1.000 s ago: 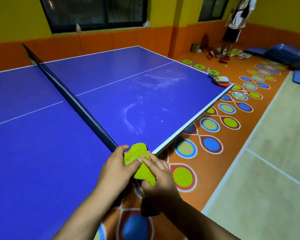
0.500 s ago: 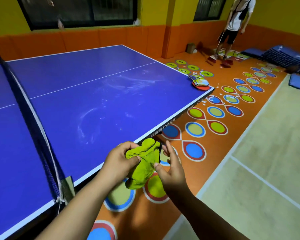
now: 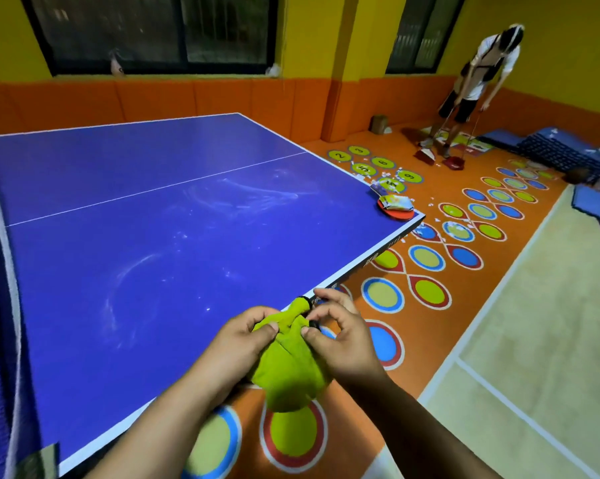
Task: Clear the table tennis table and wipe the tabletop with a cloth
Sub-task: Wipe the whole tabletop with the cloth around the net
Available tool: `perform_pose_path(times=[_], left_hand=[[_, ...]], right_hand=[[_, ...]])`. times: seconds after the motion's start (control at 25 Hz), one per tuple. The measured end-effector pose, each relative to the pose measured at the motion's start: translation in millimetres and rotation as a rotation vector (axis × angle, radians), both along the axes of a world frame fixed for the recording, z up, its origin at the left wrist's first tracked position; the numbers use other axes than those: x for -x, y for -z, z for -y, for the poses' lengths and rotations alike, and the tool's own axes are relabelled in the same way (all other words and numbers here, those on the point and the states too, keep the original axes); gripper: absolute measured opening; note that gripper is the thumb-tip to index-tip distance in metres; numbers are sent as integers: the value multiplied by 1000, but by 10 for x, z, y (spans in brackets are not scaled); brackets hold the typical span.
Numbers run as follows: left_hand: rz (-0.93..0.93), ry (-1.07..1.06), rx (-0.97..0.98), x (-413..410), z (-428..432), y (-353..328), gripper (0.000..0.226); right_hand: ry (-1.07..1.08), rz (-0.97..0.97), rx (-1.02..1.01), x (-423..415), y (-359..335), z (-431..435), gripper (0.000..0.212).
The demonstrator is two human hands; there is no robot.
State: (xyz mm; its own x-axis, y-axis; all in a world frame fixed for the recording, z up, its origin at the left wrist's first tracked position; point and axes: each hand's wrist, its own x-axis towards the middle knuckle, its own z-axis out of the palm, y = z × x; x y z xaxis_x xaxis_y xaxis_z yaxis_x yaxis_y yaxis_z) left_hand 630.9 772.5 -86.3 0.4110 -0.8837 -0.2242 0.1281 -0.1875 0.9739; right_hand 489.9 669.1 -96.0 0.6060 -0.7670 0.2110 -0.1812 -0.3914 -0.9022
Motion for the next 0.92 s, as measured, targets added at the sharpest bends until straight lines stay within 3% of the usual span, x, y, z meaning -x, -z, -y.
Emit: perform_pose_path(times=[0.12, 0.24, 0.44, 0.64, 0.76, 0.84, 0.92], left_hand=[[-39, -47, 5, -257, 466, -44, 19], [43, -9, 29, -553, 800, -112, 22], [71, 8, 109, -902, 1097, -161, 13], [217, 147, -51, -1215, 1098, 11, 40], [102, -28, -84, -1339, 1072, 110, 39], [23, -237, -63, -1319, 1042, 113, 31], [5, -354, -95, -1222, 1041, 118, 38]], right_hand=[[-129, -83, -35, -176, -230, 504, 19], [-209, -129, -67, -488, -362, 866, 24], [-203, -58, -109, -1020, -416, 1262, 24], [-272, 1, -125, -1456, -356, 1686, 26], [-435, -59, -125, -1787, -219, 1943, 25], [-528, -68, -244, -2028, -83, 2066, 25], [-586, -107, -322, -2279, 25, 2135, 33]])
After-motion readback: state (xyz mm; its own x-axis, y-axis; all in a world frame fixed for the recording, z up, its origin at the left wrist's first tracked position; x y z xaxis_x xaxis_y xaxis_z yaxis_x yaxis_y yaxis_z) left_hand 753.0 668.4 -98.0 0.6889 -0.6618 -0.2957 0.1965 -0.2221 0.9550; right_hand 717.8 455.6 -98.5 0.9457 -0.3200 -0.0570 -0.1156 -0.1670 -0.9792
